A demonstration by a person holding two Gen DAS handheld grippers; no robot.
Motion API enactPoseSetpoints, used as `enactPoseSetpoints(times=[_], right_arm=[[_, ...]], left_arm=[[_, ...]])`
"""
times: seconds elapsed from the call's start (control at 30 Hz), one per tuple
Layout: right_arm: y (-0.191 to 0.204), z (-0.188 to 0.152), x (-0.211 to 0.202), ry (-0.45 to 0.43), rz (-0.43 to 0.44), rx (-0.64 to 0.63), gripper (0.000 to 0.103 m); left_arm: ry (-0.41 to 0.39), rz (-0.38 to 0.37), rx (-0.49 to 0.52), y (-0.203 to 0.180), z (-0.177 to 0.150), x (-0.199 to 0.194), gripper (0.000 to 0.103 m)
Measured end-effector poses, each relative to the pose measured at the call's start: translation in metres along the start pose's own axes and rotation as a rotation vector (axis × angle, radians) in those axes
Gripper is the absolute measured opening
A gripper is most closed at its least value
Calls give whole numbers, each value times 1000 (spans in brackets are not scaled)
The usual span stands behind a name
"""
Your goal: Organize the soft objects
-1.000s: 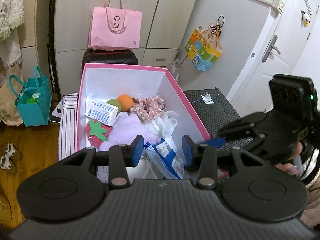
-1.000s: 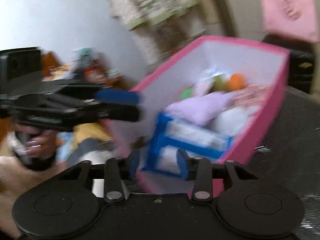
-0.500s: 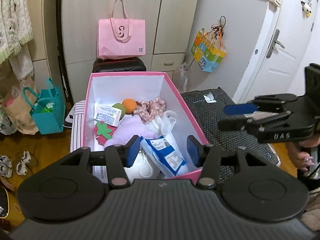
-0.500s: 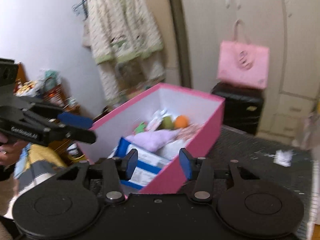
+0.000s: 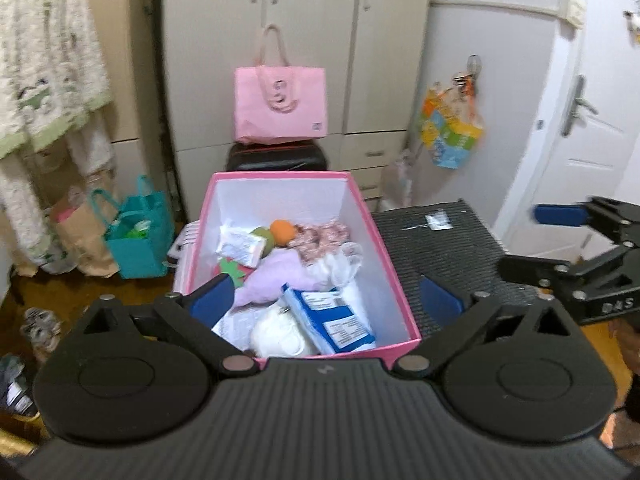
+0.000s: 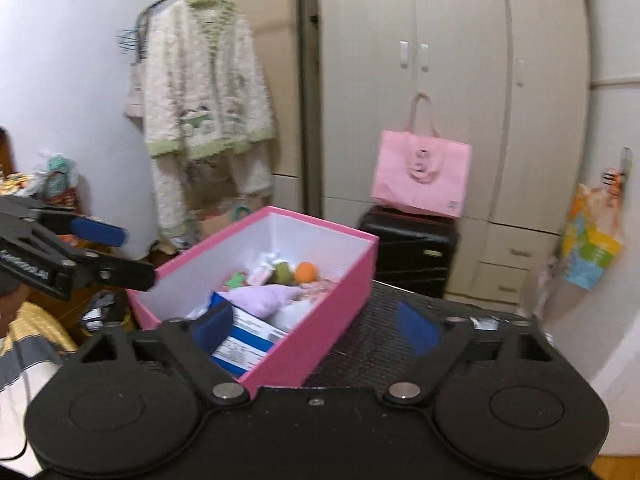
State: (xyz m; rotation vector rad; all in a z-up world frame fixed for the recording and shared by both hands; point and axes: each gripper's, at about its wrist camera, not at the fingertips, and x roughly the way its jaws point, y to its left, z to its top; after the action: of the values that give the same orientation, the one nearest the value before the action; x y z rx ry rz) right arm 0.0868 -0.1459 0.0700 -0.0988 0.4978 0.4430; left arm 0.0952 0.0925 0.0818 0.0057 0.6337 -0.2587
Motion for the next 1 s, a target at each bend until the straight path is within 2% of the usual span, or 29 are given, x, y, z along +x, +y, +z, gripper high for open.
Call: enactPoseSetpoints(times=[0.1, 0.2, 0.3, 0.4, 0.53, 0.8, 1.0], right_arm=[[1, -1, -2, 29, -119, 32, 102], [3, -2, -4, 72, -222, 37, 102], [3, -7, -9, 86, -252, 49, 102], [6, -15, -17, 57, -307, 66, 102], [1, -25, -27, 38, -293, 152, 102], [6, -32, -43, 30, -456, 158, 102], [11, -42, -48, 48, -451, 167, 102]], left_arm=[[23, 71, 4, -5, 0, 2, 103], [20, 99, 37, -11, -4, 1, 103], [-12, 128, 56, -18, -10, -1, 103], [-41, 172, 85, -28, -18, -3, 103], [-88, 260, 101, -42, -29, -6, 103], [-84, 198, 51, -49, -38, -14, 103], [-73, 210, 22, -52, -45, -13, 103]])
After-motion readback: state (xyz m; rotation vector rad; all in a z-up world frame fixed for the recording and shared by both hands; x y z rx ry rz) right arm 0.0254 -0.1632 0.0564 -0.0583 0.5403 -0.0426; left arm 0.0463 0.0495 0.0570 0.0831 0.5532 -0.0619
